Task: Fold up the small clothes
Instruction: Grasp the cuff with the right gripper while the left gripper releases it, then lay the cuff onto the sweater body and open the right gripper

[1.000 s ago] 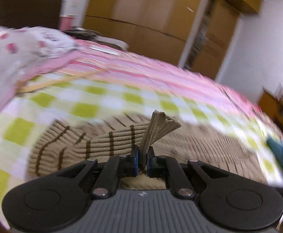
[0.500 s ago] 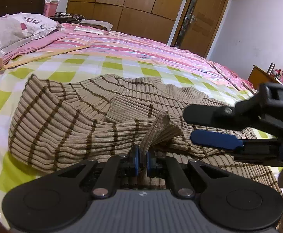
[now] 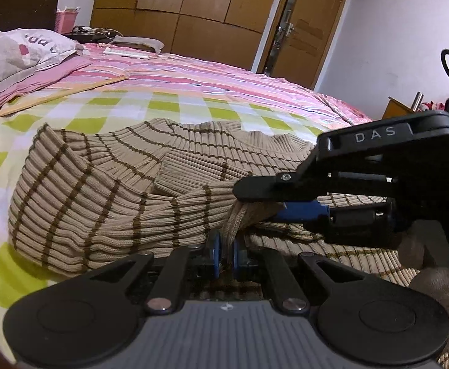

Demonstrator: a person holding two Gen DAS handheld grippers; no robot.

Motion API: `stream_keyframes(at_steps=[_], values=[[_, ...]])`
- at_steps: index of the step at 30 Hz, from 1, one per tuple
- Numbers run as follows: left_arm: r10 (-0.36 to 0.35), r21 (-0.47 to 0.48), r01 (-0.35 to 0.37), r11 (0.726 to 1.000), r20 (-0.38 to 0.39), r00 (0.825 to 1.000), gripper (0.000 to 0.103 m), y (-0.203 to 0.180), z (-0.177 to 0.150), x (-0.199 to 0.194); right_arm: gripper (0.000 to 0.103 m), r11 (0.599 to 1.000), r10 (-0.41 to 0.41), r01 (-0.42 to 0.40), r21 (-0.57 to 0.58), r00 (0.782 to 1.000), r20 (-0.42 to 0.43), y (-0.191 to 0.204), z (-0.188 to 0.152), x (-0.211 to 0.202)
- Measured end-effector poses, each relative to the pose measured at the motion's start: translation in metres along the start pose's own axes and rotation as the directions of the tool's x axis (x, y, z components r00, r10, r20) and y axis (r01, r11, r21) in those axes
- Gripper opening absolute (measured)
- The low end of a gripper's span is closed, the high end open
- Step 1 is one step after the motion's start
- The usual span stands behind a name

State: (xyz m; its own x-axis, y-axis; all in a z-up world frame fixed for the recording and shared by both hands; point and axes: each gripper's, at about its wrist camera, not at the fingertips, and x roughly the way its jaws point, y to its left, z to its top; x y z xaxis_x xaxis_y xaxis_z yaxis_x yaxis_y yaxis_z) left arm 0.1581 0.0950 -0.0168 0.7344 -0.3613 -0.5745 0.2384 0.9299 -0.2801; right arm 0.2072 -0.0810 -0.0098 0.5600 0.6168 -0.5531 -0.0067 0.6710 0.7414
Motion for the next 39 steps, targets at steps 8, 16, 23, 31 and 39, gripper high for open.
stream_keyframes(at_steps=[8, 16, 23, 31, 39], values=[[-0.029, 0.015, 0.029, 0.999, 0.005, 1.000, 0.014, -0.004, -0.002, 0.000, 0.011, 1.000, -0.011, 0.011, -0.005, 1.000, -0.003, -0.005, 0.003, -0.010], [-0.065, -0.048, 0.069, 0.996, 0.067, 0.996, 0.031, -0.001, 0.004, -0.016, 0.009, 1.000, -0.002, 0.003, -0.023, 0.999, 0.045, -0.001, 0.018, -0.028], [-0.041, -0.094, 0.053, 0.994, 0.130, 0.991, 0.033, 0.002, 0.007, -0.029, 0.009, 0.996, 0.062, -0.054, -0.076, 0.992, 0.106, 0.020, 0.044, -0.053], [-0.022, -0.082, 0.034, 0.996, 0.135, 0.991, 0.033, -0.001, 0.008, -0.029, 0.009, 0.995, 0.073, -0.056, -0.078, 0.971, 0.226, 0.015, 0.071, -0.098], [-0.004, -0.058, 0.011, 0.998, 0.123, 0.992, 0.034, -0.005, 0.016, -0.017, 0.009, 0.997, -0.075, 0.065, 0.043, 0.948, 0.308, -0.052, 0.080, -0.139]])
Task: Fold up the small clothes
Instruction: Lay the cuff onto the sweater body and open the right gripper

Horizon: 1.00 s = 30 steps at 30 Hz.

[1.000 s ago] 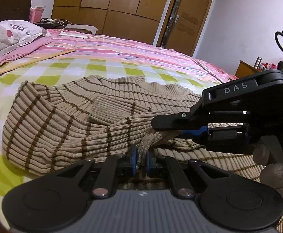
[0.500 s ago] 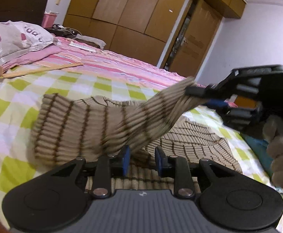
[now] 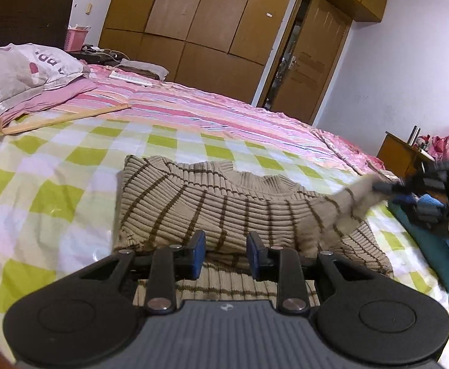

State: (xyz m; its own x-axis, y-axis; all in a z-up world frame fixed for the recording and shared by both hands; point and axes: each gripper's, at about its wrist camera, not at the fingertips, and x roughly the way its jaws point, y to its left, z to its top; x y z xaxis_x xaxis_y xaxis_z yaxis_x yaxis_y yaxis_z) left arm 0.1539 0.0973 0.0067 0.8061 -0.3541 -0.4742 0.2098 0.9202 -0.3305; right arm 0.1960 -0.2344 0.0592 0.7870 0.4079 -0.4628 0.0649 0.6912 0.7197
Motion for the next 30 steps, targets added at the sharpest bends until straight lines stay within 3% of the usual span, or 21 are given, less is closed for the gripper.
stream_keyframes(at_steps=[8, 17, 22, 26, 30], values=[[0.090, 0.005, -0.090, 0.996, -0.073, 0.993, 0.034, 0.008, 0.001, 0.028, 0.009, 0.986, -0.164, 0.166, 0.030, 0.985, -0.045, -0.053, -0.014, 0.005], [0.143, 0.064, -0.138, 0.988, -0.089, 0.986, 0.035, 0.006, -0.008, 0.029, 0.013, 0.952, -0.297, 0.297, -0.077, 0.955, 0.006, -0.049, -0.016, -0.007], [0.133, 0.060, -0.129, 0.990, -0.054, 0.990, 0.035, 0.004, -0.001, 0.020, 0.013, 0.932, -0.273, 0.282, -0.226, 0.959, 0.070, -0.016, -0.026, -0.017], [0.122, 0.062, -0.119, 0.991, -0.048, 0.991, 0.035, 0.001, 0.010, 0.025, 0.013, 0.905, -0.234, 0.224, -0.361, 0.972, 0.016, 0.012, -0.035, 0.002], [0.124, 0.081, -0.118, 0.990, -0.074, 0.990, 0.036, 0.002, 0.017, 0.041, 0.013, 0.870, -0.283, 0.225, -0.438, 0.957, -0.070, 0.019, -0.038, 0.032]])
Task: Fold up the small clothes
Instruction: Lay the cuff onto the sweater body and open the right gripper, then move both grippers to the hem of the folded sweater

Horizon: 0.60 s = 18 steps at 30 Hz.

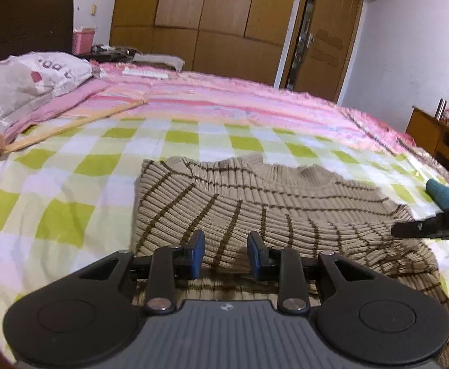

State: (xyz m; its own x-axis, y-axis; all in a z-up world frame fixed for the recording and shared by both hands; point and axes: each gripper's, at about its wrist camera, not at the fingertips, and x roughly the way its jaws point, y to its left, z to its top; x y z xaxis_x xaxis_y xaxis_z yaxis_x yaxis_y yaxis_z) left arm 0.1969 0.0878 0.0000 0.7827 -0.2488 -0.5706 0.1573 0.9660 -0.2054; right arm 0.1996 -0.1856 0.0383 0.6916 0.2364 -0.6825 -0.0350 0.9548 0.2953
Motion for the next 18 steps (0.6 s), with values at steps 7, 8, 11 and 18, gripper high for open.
stream_keyframes(at_steps=[7, 8, 11, 18], values=[[0.036, 0.035, -0.034, 0.999, -0.052, 0.998, 0.039, 0.007, -0.004, 0.009, 0.011, 0.991, -0.094, 0.082, -0.105, 0.990, -0.109, -0.009, -0.019, 0.006], [0.044, 0.037, -0.042, 0.998, -0.057, 0.997, 0.039, 0.007, -0.004, 0.007, 0.011, 0.992, -0.090, 0.079, -0.100, 0.990, -0.112, -0.011, -0.020, 0.005], [0.075, 0.046, -0.072, 0.996, -0.068, 0.995, 0.039, 0.007, -0.006, -0.005, 0.011, 0.995, -0.082, 0.075, -0.059, 0.989, -0.124, -0.016, -0.018, 0.002], [0.096, 0.033, -0.093, 0.995, -0.110, 0.989, 0.039, 0.012, -0.026, -0.052, 0.015, 0.998, -0.058, 0.054, -0.037, 0.992, -0.115, -0.011, -0.037, -0.031]])
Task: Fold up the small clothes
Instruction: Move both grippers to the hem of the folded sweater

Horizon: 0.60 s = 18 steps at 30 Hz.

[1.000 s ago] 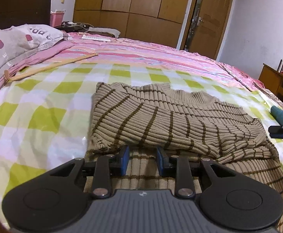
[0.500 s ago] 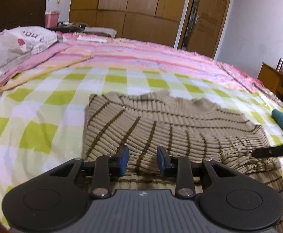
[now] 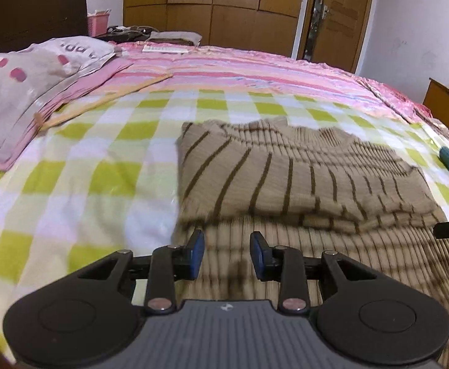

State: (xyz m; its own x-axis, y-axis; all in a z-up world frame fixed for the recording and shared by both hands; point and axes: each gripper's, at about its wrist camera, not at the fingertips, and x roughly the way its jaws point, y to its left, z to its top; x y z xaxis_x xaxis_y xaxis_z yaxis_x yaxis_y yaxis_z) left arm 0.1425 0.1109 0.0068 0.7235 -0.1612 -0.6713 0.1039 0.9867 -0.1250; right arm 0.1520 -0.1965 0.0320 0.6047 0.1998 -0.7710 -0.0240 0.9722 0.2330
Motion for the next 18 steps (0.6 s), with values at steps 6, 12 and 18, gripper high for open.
stream_keyframes(at_steps=[6, 12, 18], values=[[-0.011, -0.013, 0.010, 1.000, -0.071, 0.997, 0.039, 0.007, -0.030, -0.042, 0.019, 0.997, 0.080, -0.080, -0.010, 0.997, -0.012, 0.011, -0.044, -0.041], [-0.039, -0.094, 0.023, 0.995, -0.175, 0.984, 0.039, 0.023, -0.058, -0.078, 0.022, 0.992, 0.125, -0.125, 0.006, 0.992, -0.019, 0.010, -0.084, -0.080], [-0.034, -0.076, 0.012, 0.997, -0.297, 0.954, 0.039, 0.016, -0.078, -0.090, 0.028, 0.993, 0.109, -0.107, 0.040, 0.993, -0.052, -0.005, -0.123, -0.105]])
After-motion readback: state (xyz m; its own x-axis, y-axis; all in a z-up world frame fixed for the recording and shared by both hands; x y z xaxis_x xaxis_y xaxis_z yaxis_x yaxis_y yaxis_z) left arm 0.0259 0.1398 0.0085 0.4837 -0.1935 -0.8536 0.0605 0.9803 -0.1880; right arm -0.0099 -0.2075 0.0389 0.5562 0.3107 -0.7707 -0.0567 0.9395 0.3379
